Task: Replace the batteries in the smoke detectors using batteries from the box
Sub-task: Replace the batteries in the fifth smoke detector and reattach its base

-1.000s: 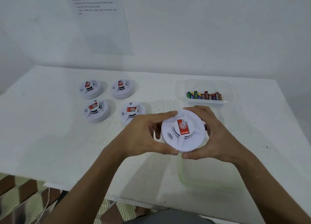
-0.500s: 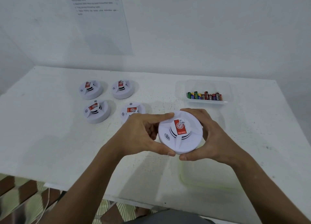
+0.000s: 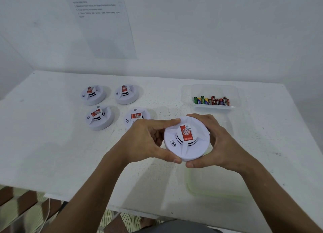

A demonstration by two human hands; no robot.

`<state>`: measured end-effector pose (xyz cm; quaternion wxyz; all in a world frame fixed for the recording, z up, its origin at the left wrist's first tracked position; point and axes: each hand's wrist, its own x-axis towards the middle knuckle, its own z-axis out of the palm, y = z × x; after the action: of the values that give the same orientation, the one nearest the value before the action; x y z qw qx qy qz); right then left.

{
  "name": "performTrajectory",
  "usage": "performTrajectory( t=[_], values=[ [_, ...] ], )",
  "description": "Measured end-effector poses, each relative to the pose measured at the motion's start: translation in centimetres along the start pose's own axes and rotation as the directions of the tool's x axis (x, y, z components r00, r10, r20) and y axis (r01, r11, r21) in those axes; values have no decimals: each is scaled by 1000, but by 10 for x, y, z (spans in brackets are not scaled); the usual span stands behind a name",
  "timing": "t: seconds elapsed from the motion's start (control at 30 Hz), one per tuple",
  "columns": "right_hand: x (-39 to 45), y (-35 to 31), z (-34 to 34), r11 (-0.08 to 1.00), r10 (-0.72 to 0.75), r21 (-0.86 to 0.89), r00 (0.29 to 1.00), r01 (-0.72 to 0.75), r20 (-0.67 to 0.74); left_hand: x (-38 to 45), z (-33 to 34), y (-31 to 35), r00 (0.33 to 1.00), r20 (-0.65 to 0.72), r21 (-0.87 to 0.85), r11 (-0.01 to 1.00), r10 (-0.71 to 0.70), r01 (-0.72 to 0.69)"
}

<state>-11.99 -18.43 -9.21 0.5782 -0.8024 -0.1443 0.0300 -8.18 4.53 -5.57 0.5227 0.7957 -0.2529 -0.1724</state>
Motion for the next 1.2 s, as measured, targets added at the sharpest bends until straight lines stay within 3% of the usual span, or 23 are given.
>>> performTrajectory(
  t=[0.4, 0.67, 1.2],
  values=[
    [3, 1, 0, 1000, 3, -14, 1000, -3, -8, 1, -3, 1, 1000, 24, 21, 1000, -6, 6],
    [9, 5, 1, 1000, 29, 1, 999, -29, -15, 7, -7, -4, 999, 35, 199, 979, 35, -41],
    [12, 5, -2, 998, 57, 19, 998, -57, -18, 12, -5, -12, 999, 28, 108, 993, 35, -38]
  ],
)
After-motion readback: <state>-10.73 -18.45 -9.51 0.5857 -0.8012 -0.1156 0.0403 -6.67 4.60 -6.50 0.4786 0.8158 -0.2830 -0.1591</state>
